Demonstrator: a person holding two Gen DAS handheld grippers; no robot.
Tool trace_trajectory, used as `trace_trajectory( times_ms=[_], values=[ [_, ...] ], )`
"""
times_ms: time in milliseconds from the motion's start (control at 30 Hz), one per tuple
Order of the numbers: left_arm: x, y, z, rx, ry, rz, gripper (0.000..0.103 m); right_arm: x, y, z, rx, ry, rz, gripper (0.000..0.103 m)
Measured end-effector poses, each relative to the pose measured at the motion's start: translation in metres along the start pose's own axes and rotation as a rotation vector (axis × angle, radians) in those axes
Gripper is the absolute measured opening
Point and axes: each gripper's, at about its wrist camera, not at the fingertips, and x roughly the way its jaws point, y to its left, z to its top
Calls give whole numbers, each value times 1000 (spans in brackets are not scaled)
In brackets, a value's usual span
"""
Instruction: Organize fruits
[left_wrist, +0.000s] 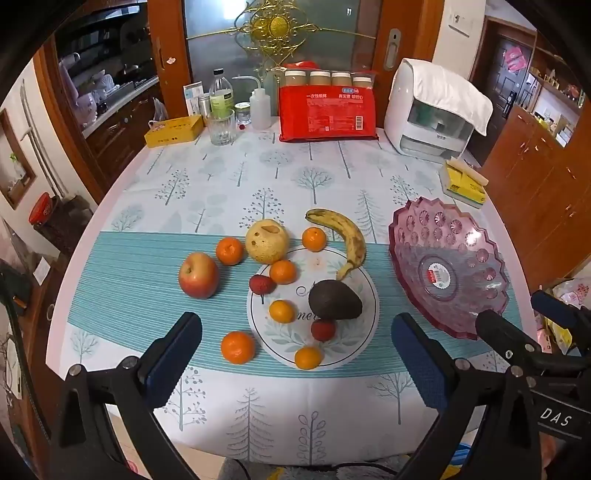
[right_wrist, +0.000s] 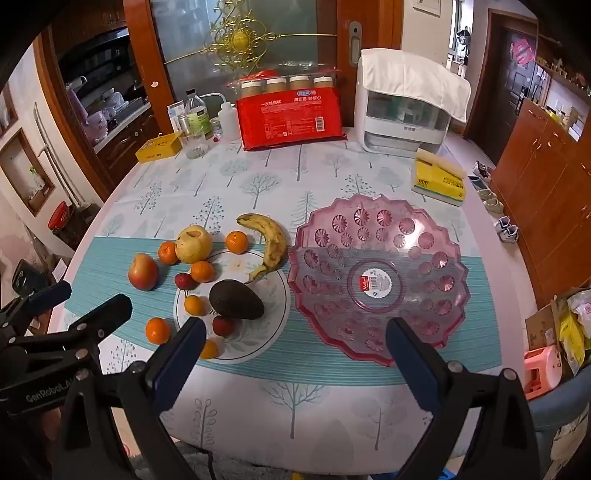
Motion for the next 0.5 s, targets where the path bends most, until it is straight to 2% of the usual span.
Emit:
trace_trajectory(
  times_ms=[33, 67, 133, 500],
  values=[
    [-7, -4, -2, 4, -18, 2, 101, 0, 0, 0, 0, -1, 0, 98],
    [-5, -6, 1, 10, 6, 11, 101, 0, 0, 0, -1, -2, 0, 98],
    [-9, 5, -2, -19, -15, -22, 101, 0, 0, 0, 1, -5, -1, 98],
    [-2, -6, -3, 23, -23, 20, 101, -1, -1, 0, 5, -8, 2, 98]
  ],
)
